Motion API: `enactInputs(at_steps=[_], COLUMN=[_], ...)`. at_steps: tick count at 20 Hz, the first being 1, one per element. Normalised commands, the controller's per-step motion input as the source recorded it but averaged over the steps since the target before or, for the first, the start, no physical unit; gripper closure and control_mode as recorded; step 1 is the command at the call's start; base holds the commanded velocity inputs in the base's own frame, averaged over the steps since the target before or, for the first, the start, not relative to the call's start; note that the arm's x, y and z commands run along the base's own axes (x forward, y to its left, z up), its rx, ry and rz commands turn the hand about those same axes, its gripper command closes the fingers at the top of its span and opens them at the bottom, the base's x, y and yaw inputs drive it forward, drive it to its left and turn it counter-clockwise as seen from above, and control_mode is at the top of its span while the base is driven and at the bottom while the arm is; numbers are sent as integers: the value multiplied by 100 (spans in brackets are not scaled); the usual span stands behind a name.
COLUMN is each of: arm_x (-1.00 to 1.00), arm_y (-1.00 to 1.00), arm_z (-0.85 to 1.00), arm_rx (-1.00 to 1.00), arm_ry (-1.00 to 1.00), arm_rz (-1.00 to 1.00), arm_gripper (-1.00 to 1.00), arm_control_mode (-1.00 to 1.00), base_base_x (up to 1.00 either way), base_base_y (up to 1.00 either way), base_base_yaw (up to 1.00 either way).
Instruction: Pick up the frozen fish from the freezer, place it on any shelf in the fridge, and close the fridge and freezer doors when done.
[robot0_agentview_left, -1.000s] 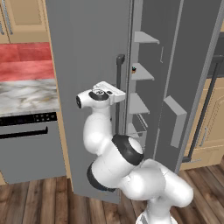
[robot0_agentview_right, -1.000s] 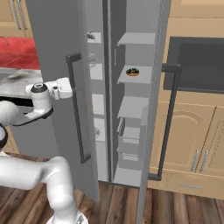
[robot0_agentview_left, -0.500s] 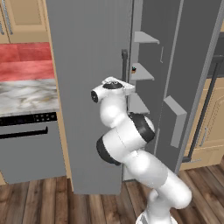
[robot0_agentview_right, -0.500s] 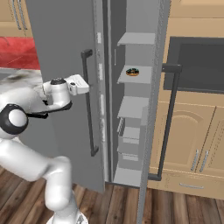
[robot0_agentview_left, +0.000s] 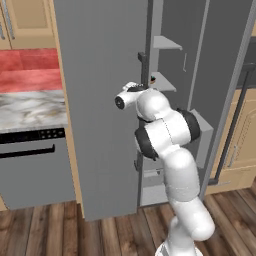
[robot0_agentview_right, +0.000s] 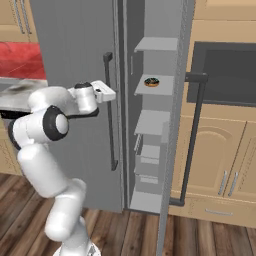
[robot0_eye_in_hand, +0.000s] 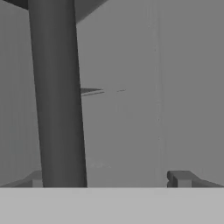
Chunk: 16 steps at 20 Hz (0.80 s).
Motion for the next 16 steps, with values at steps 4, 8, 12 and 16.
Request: enactInputs(at_steps=[4, 8, 12, 16], arm_x=[36, 25, -39, -74], arm_y=[-8, -3, 11, 18], arm_z=[0, 0, 42, 69], arm_rx=[0, 1, 2, 4], arm_ry=[0, 0, 0, 0], arm_rz=[0, 0, 6, 16], arm_gripper=[-100, -100, -100, -100], arm_control_mode=[-100, -100, -100, -100], base_base_x=[0, 0, 0, 0], base_base_y=[0, 0, 0, 0], base_base_yaw=[0, 0, 0, 0])
